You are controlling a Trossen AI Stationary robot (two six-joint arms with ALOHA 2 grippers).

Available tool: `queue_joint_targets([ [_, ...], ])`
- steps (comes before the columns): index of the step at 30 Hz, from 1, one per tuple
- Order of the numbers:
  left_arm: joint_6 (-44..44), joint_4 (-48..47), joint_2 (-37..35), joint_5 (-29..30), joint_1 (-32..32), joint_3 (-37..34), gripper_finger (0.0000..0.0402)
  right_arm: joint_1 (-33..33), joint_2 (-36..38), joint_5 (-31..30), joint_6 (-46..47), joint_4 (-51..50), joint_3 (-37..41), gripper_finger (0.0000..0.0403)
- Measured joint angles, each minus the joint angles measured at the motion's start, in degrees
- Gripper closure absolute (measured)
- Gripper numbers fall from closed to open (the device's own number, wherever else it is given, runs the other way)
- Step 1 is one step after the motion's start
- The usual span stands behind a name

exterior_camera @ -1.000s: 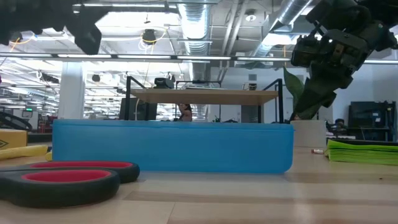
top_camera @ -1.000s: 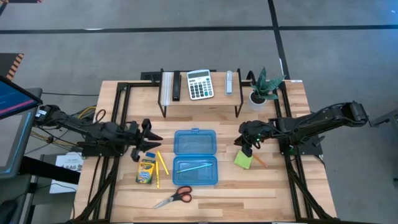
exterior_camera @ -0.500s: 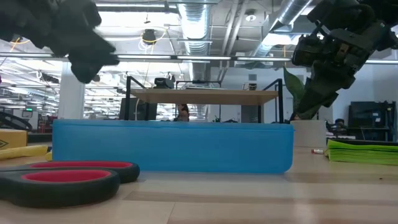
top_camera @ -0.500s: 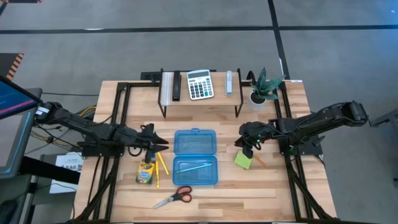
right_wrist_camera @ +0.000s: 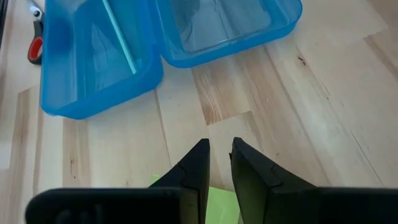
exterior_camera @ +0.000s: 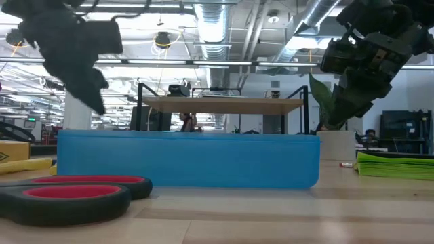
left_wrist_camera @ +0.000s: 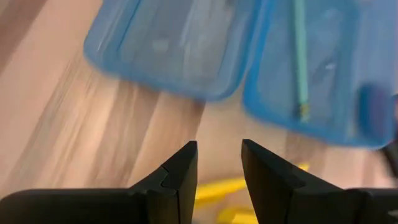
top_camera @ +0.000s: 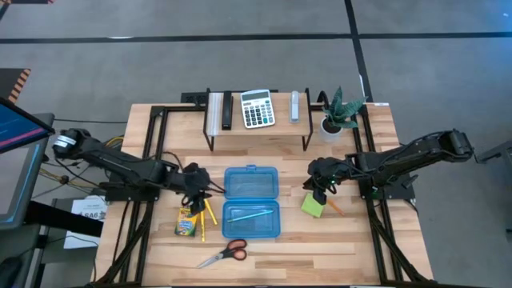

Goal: Pack school essentials
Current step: Put the yellow pen into the blue supply box

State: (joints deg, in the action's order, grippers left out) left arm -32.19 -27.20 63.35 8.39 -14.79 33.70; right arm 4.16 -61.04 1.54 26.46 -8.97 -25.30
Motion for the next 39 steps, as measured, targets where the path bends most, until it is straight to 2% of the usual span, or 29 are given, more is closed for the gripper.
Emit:
queue_joint_targets([
  [7, 1.0, -4.7, 6.2, -3.0, 0.0, 0.3, 0.0289, 0.0, 0.0, 0.0, -1.0, 0.0, 0.0, 0.0315],
  [19, 11.1, -4.6, 12.8, -5.2, 0.0, 0.3, 0.0289, 0.0, 0.0, 0.0, -1.0, 0.5, 0.0, 0.0315],
  [31, 19.8, 2.8, 17.1, -3.2, 0.1, 0.4, 0.0289, 0.0, 0.0, 0.0, -1.0, 0.5, 0.0, 0.0315],
  [39, 22.6, -2.1, 17.5, -0.6, 0.0, 3.8, 0.0289, -0.1, 0.0, 0.0, -1.4, 0.5, 0.0, 0.0315],
])
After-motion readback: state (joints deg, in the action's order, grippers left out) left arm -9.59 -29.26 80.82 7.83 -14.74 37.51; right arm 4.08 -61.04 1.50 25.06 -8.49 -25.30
